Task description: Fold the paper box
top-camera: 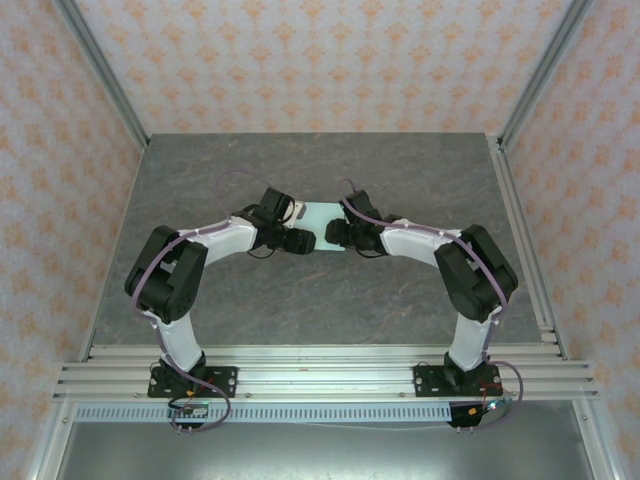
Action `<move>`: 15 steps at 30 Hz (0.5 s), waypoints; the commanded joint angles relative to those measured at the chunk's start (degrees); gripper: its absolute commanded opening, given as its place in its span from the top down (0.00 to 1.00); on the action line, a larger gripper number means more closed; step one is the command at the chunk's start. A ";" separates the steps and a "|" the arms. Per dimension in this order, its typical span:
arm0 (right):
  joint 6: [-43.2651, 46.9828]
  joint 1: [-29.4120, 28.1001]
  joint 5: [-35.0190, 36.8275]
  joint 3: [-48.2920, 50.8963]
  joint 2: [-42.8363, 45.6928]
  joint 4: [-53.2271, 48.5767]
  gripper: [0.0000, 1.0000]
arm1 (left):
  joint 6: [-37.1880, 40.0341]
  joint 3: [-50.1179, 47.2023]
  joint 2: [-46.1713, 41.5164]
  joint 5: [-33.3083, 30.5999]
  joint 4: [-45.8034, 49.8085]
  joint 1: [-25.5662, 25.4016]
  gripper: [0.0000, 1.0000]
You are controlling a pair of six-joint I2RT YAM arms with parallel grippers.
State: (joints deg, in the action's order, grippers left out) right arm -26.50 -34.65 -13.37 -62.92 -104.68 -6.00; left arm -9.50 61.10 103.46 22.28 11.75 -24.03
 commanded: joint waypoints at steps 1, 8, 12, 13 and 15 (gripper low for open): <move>-0.88 0.29 -0.27 -1.56 -1.09 0.61 0.47 | -0.25 1.48 -0.20 0.10 2.54 -0.49 0.32; -0.76 0.29 -0.50 -1.76 -0.99 0.43 0.47 | -0.27 1.81 -0.09 -4.11 2.28 -0.53 0.34; -0.51 0.27 -0.56 -2.10 -1.12 -0.25 0.47 | 0.68 2.77 -0.04 -6.41 3.31 -0.66 0.29; -0.41 0.22 -0.54 -2.20 -1.01 -0.52 0.47 | 0.92 3.18 0.01 -6.81 3.70 -0.66 0.28; -0.16 0.24 -0.48 -2.21 -0.80 -0.88 0.47 | 1.01 3.26 -0.09 -7.08 3.88 -0.62 0.28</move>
State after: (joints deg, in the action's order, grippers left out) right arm -26.52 -34.65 -13.80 -63.13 -104.75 -6.04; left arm -9.26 62.72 103.46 18.17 13.65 -24.03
